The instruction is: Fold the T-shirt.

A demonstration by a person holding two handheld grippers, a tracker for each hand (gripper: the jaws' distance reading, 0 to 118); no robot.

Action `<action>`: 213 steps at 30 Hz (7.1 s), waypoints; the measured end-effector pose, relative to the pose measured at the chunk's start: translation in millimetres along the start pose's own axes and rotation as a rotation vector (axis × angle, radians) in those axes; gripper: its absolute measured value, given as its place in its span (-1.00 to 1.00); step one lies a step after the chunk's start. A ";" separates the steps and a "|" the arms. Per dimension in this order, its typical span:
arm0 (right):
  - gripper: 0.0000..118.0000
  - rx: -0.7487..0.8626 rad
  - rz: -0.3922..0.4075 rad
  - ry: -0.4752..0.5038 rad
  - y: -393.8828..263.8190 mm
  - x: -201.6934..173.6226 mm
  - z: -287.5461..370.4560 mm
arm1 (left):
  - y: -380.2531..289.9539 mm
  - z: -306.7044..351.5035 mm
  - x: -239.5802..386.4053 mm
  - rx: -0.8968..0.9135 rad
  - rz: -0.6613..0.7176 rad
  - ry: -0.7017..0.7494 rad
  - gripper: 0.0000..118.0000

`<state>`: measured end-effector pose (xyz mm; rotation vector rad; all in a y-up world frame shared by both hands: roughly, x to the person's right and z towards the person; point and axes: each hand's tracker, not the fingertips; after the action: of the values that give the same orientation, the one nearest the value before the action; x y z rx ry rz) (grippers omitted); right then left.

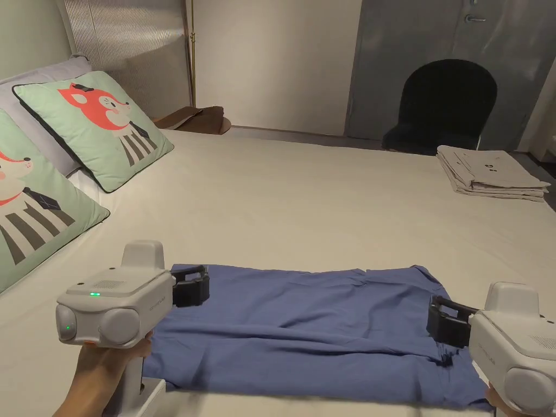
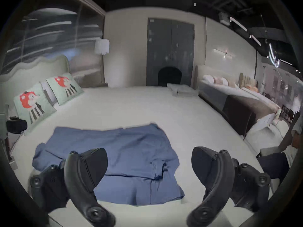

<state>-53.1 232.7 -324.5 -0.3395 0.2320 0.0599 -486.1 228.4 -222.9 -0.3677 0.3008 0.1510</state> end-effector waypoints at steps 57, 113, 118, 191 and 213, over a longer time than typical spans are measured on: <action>-1.00 -0.052 0.018 -0.063 -51.3 5.0 1.6 | -115.1 -48.9 -46.3 -0.510 0.059 0.076 -0.92; 0.11 -0.411 -0.153 -0.079 -163.8 29.0 79.5 | -148.9 53.6 -69.9 -0.566 0.013 0.148 0.31; 0.67 -0.168 -0.121 -0.049 -102.2 8.6 97.0 | -103.3 69.7 -50.8 -0.320 0.119 0.061 0.85; -0.14 -0.222 -0.055 -0.019 -19.3 17.6 -136.6 | -29.0 -171.9 -43.5 -0.420 -0.132 0.026 -0.93; -0.98 -0.419 -0.030 -0.031 -46.3 42.7 -192.2 | -15.5 -128.3 -48.0 -0.378 -0.074 -0.030 -0.95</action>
<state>-48.5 125.3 -495.8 -0.7585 0.1829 0.0847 -561.9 161.7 -316.7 -0.7494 0.2278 0.1399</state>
